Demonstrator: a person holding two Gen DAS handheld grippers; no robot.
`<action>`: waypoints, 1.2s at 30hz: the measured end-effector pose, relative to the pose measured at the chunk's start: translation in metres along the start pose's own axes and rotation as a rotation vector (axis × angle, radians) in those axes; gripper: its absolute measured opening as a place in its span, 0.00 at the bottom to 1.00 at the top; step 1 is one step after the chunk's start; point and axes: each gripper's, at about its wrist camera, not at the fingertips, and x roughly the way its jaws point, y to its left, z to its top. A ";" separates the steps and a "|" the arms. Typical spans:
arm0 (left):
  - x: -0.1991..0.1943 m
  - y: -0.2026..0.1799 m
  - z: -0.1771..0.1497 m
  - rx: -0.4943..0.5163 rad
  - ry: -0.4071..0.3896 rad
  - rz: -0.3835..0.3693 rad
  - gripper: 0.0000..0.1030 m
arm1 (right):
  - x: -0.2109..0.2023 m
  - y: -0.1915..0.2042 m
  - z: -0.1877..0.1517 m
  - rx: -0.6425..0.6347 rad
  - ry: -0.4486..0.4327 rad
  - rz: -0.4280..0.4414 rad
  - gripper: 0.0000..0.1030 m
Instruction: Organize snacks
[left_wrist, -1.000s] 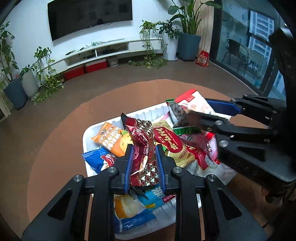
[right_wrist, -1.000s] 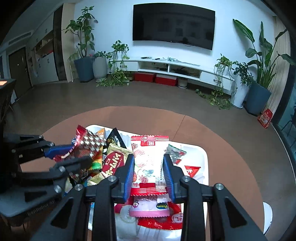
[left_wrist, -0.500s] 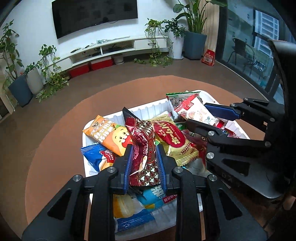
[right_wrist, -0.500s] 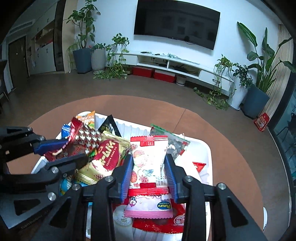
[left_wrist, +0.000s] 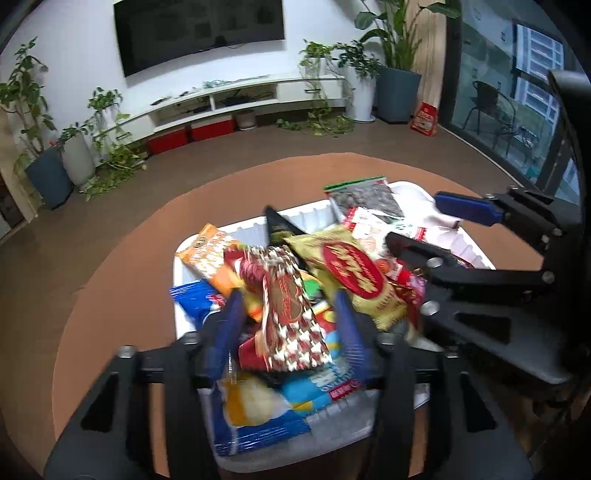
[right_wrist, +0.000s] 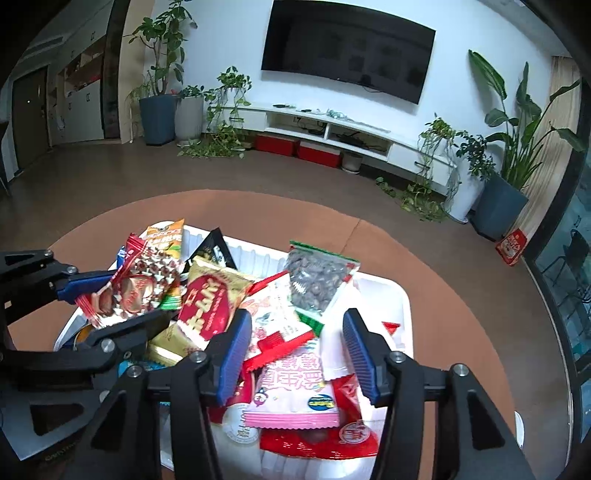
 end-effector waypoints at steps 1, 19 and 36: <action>-0.001 0.003 0.000 -0.013 -0.003 0.000 0.71 | -0.001 -0.003 0.000 0.007 -0.003 -0.008 0.57; -0.064 0.033 -0.013 -0.150 -0.127 0.052 1.00 | -0.048 -0.022 -0.003 0.075 -0.124 -0.047 0.84; -0.166 -0.017 -0.099 -0.232 -0.161 0.209 1.00 | -0.150 -0.021 -0.091 0.221 -0.133 -0.022 0.95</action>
